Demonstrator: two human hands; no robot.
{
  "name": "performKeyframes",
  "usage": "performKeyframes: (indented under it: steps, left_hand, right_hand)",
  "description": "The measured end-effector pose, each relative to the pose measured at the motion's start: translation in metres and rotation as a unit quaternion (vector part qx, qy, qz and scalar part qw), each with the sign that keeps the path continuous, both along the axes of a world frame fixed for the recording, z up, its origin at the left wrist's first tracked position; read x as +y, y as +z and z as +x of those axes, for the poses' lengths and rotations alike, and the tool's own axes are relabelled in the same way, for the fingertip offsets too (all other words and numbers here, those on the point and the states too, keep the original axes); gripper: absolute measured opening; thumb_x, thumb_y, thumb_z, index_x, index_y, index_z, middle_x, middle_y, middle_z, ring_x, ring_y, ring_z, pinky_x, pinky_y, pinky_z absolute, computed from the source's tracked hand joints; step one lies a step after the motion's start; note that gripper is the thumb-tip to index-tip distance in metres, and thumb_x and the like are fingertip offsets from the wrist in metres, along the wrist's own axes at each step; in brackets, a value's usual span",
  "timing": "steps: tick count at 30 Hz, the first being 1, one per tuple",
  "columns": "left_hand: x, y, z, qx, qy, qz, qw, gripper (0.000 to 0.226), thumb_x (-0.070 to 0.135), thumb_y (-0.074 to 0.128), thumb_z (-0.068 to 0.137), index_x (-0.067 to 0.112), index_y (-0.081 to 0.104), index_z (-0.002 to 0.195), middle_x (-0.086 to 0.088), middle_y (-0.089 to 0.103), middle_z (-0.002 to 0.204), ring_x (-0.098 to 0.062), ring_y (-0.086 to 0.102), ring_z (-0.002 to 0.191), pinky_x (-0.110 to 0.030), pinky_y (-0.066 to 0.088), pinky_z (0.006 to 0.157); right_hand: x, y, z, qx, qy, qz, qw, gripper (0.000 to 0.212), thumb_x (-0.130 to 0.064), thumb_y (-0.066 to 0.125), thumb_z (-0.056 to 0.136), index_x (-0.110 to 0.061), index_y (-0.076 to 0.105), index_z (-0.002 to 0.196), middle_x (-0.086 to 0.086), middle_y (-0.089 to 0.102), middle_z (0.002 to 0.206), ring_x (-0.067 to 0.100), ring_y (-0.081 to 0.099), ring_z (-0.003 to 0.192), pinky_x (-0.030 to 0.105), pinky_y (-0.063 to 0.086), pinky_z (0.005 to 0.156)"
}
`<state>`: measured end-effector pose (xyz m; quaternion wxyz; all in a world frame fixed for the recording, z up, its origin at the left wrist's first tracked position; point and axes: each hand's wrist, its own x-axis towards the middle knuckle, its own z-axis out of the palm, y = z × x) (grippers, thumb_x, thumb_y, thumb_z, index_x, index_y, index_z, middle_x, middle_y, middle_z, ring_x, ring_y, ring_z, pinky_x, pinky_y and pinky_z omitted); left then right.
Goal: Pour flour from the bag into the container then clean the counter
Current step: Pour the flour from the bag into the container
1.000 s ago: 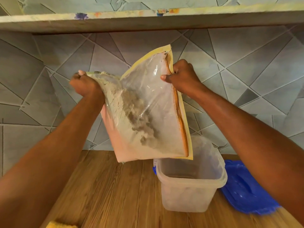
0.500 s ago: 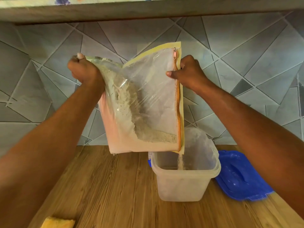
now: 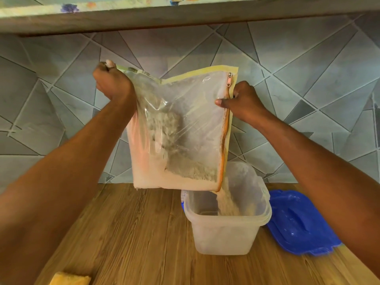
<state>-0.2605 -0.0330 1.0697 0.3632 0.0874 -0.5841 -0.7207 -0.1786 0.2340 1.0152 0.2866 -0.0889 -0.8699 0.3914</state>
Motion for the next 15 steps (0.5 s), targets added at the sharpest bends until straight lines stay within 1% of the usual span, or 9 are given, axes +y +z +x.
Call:
performKeyframes:
  steps: [1, 3, 5, 7, 8, 10, 12, 15]
  left_hand:
    - [0.002, 0.0, 0.0, -0.003, 0.001, -0.007, 1.0, 0.015, 0.018, 0.041, 0.108, 0.018, 0.047, 0.094, 0.002, 0.05, 0.097, -0.011, 0.046, 0.089, -0.005, 0.038, 0.058]
    - [0.007, 0.003, 0.003, -0.003, 0.001, -0.029, 1.0, 0.025, 0.018, 0.041, 0.108, 0.021, 0.046, 0.084, 0.003, 0.05, 0.093, -0.008, 0.046, 0.083, -0.003, 0.038, 0.059]
    - [0.014, 0.003, 0.005, 0.005, -0.002, -0.046, 0.999, 0.036, 0.017, 0.041, 0.108, 0.025, 0.04, 0.073, 0.009, 0.045, 0.079, -0.003, 0.041, 0.068, -0.004, 0.038, 0.059]
    - [0.021, 0.003, 0.005, 0.012, 0.001, -0.049, 0.999, 0.031, 0.013, 0.04, 0.107, 0.018, 0.043, 0.076, 0.011, 0.038, 0.073, -0.003, 0.035, 0.061, -0.005, 0.038, 0.059]
    - [0.023, 0.003, 0.007, 0.017, -0.001, -0.049, 0.999, 0.025, 0.012, 0.04, 0.106, 0.016, 0.044, 0.081, 0.011, 0.038, 0.074, -0.004, 0.036, 0.061, -0.005, 0.038, 0.06]
    - [0.027, 0.004, 0.01, 0.022, 0.001, -0.071, 0.997, 0.018, 0.014, 0.041, 0.106, 0.015, 0.048, 0.09, 0.006, 0.046, 0.08, -0.006, 0.042, 0.067, -0.005, 0.04, 0.062]
    - [0.029, 0.005, 0.01, 0.023, 0.011, -0.108, 0.994, 0.018, 0.016, 0.041, 0.107, 0.015, 0.05, 0.091, 0.0, 0.051, 0.087, -0.006, 0.042, 0.073, -0.009, 0.039, 0.059]
    - [0.033, 0.006, 0.011, 0.026, 0.023, -0.128, 0.991, 0.019, 0.014, 0.04, 0.105, 0.013, 0.048, 0.088, 0.005, 0.045, 0.078, -0.005, 0.035, 0.062, -0.013, 0.037, 0.054]
  right_hand:
    - [0.003, -0.001, 0.0, -0.006, 0.002, 0.002, 1.0, 0.057, -0.052, 0.081, 0.066, -0.01, 0.064, 0.102, 0.01, 0.069, 0.11, 0.027, 0.069, 0.096, 0.05, 0.059, 0.086]
    - [0.01, -0.003, 0.001, -0.008, 0.002, 0.005, 1.0, 0.057, -0.051, 0.081, 0.065, -0.008, 0.065, 0.099, 0.011, 0.07, 0.105, 0.027, 0.07, 0.093, 0.051, 0.059, 0.084]
    - [0.015, -0.005, 0.004, -0.018, 0.004, 0.003, 1.0, 0.059, -0.051, 0.082, 0.063, -0.009, 0.065, 0.1, 0.011, 0.068, 0.107, 0.026, 0.07, 0.093, 0.049, 0.059, 0.084]
    - [0.022, -0.01, 0.006, -0.029, 0.004, -0.005, 1.0, 0.066, -0.054, 0.083, 0.057, -0.009, 0.065, 0.102, 0.011, 0.069, 0.107, 0.026, 0.07, 0.092, 0.048, 0.059, 0.084]
    - [0.025, -0.013, 0.008, -0.032, 0.004, -0.009, 0.999, 0.068, -0.055, 0.083, 0.055, -0.008, 0.066, 0.102, 0.011, 0.069, 0.106, 0.026, 0.07, 0.092, 0.049, 0.06, 0.084]
    - [0.033, -0.018, 0.01, -0.036, 0.009, -0.01, 0.999, 0.078, -0.062, 0.077, 0.048, -0.01, 0.067, 0.104, 0.01, 0.07, 0.106, 0.025, 0.071, 0.09, 0.049, 0.061, 0.082]
    - [0.038, -0.023, 0.011, -0.043, 0.025, -0.008, 0.999, 0.084, -0.067, 0.074, 0.042, -0.01, 0.067, 0.104, 0.011, 0.071, 0.105, 0.025, 0.072, 0.089, 0.051, 0.062, 0.078]
    - [0.045, -0.027, 0.014, -0.041, 0.029, -0.007, 0.999, 0.084, -0.069, 0.074, 0.04, -0.011, 0.068, 0.101, 0.011, 0.071, 0.102, 0.027, 0.072, 0.088, 0.051, 0.063, 0.075]
